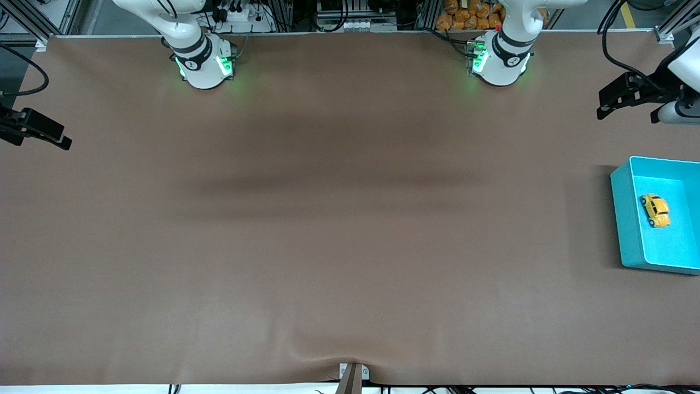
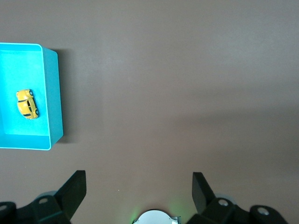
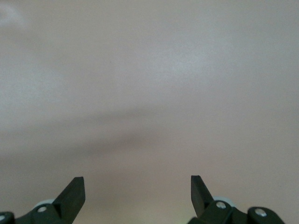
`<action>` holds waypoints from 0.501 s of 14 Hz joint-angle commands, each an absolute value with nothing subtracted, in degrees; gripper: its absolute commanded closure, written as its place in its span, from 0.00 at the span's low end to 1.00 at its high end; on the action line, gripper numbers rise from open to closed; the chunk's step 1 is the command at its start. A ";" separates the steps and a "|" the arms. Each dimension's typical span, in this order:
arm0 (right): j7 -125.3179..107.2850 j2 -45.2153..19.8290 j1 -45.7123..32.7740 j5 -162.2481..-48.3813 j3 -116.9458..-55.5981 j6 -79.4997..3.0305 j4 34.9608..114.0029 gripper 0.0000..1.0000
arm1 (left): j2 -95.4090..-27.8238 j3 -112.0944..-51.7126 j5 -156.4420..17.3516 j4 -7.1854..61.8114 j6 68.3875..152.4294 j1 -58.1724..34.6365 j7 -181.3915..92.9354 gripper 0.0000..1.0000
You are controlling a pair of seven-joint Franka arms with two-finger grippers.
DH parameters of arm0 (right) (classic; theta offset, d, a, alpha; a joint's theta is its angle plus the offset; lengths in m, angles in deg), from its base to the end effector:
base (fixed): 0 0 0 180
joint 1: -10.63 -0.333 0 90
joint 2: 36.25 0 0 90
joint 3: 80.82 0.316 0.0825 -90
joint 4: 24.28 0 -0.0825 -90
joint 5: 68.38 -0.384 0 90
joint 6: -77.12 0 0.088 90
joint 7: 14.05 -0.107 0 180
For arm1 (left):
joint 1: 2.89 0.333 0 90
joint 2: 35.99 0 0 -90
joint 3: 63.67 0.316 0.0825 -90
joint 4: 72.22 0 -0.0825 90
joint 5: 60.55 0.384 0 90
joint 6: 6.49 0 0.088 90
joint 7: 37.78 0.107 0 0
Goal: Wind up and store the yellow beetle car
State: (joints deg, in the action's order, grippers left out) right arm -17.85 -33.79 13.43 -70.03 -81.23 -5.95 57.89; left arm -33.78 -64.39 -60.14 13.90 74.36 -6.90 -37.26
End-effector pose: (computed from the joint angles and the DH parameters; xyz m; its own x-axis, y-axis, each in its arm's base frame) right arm 0.5550 -0.0277 0.6539 0.9925 -0.1185 -0.0290 -0.1193 -0.9925 -0.0265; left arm 0.5238 -0.0426 0.6632 0.9945 -0.0902 -0.0534 -0.0907 -0.9959 -0.0071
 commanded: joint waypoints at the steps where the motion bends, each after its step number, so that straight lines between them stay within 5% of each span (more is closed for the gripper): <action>1: -17.74 -33.96 14.50 -70.05 -80.38 -6.02 57.90 0.00 | -34.06 -64.63 -58.71 13.56 74.46 -6.94 -38.22 0.00; 7: -17.74 -33.96 14.50 -70.05 -80.38 -6.02 57.81 0.00 | -33.45 -64.81 -58.80 13.64 74.19 -6.41 -37.95 0.00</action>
State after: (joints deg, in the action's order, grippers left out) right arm -17.85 -33.79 13.48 -70.03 -81.23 -5.95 57.89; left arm -34.03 -64.48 -60.07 13.89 74.36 -6.71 -37.58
